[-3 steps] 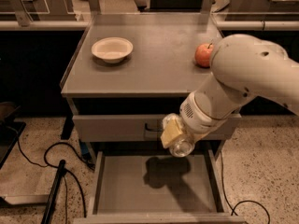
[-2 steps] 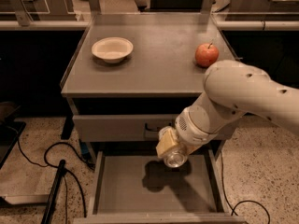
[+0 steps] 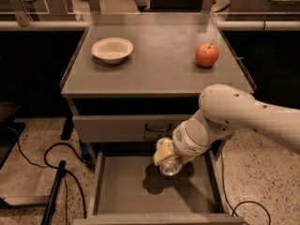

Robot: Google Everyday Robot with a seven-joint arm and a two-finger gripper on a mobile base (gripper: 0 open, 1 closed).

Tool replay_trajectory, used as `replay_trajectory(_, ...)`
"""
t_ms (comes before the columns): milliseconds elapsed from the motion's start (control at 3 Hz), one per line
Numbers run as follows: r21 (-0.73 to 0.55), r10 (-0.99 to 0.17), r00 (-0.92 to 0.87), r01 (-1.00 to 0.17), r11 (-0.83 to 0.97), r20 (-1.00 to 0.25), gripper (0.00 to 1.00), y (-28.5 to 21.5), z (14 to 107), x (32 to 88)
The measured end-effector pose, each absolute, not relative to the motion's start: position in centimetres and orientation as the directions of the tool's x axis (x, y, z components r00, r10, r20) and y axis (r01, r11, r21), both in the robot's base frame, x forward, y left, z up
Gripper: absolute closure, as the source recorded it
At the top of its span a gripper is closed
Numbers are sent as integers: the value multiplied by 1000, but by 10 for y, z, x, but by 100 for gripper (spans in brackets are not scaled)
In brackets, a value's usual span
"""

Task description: Place 7up can into middle drawer

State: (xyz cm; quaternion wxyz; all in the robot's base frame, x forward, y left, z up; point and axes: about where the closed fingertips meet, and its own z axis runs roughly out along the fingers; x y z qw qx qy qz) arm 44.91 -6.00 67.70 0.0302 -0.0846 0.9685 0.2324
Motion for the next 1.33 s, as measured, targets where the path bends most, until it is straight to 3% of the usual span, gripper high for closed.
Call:
replay_trajectory(1000,485,15,-1000,2,874,-23,100,-83,578,460)
replay_trajectory(1333,485,15,-1000,2,874,-23,100,-83,578,460)
